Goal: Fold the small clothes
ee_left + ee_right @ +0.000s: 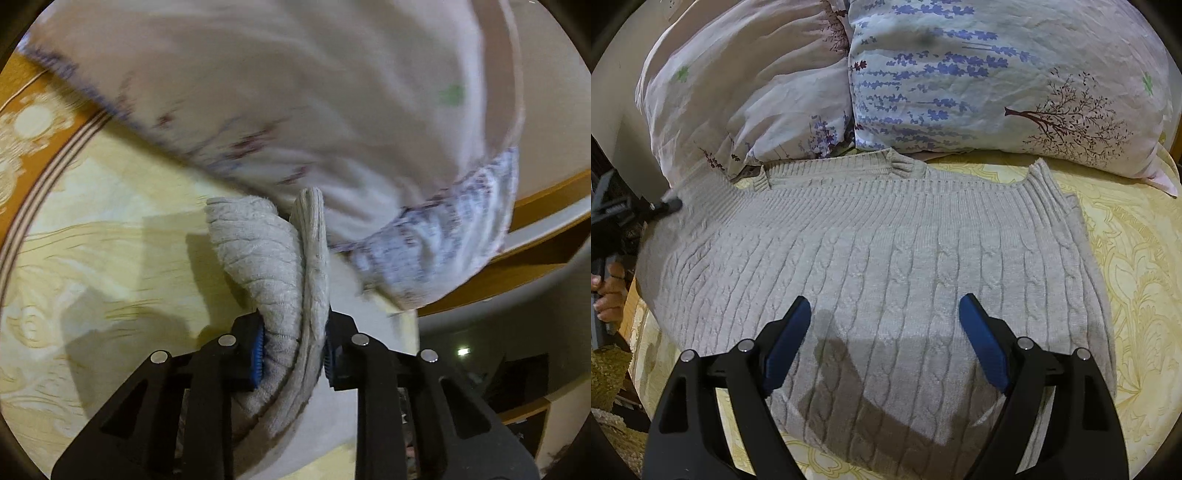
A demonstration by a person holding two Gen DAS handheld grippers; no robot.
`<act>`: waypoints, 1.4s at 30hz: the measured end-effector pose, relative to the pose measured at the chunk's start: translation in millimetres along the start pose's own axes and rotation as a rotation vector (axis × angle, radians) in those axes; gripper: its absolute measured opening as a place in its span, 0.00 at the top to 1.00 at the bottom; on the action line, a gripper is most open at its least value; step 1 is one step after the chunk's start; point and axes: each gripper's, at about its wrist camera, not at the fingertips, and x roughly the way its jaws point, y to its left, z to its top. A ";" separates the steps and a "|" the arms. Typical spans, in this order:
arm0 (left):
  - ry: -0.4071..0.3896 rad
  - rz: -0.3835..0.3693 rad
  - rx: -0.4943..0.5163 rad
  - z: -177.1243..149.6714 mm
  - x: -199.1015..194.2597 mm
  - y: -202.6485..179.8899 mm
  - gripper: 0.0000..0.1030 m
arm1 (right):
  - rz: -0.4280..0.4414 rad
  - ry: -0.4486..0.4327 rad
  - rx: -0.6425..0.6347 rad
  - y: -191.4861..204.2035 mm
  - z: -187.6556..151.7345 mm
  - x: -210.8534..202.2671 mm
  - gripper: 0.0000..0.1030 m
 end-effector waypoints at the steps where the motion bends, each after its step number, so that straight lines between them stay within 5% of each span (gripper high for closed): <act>1: -0.005 -0.019 0.006 1.0 0.6 -8.0 0.77 | 0.002 -0.002 0.003 -0.2 -0.6 -0.5 0.20; 13: 0.120 -0.153 0.162 -15.4 78.1 -129.4 0.78 | 0.006 -0.060 0.058 -13.7 -7.6 -27.1 0.20; 22: 0.344 -0.079 0.199 -74.1 179.4 -155.3 0.76 | -0.075 -0.103 0.209 -68.7 -27.9 -62.8 0.20; 24: 0.362 -0.106 0.181 -81.5 183.3 -156.0 0.68 | -0.081 -0.110 0.238 -76.2 -28.1 -67.4 0.20; 27: 0.334 -0.263 0.135 -77.9 166.2 -159.2 0.53 | -0.054 -0.141 0.299 -93.7 -25.1 -77.2 0.20; 28: 0.320 -0.315 0.114 -75.0 158.5 -158.8 0.40 | -0.012 -0.153 0.338 -99.9 -22.1 -80.3 0.20; 30: 0.250 -0.362 0.094 -65.9 135.4 -154.2 0.30 | 0.095 -0.164 0.424 -111.0 -16.6 -83.1 0.20; 31: 0.215 -0.352 0.098 -61.8 126.1 -151.0 0.26 | 0.146 -0.160 0.459 -115.8 -13.6 -81.7 0.20; 35: 0.088 -0.093 0.117 -50.7 100.9 -121.7 0.24 | 0.381 -0.054 0.588 -120.6 -2.4 -56.0 0.20; 38: 0.079 0.039 0.095 -53.2 103.0 -99.4 0.24 | 0.436 0.024 0.621 -113.2 -2.3 -38.0 0.26; 42: 0.104 0.081 0.073 -64.8 98.5 -78.7 0.24 | 0.452 0.106 0.605 -100.0 0.2 -18.8 0.32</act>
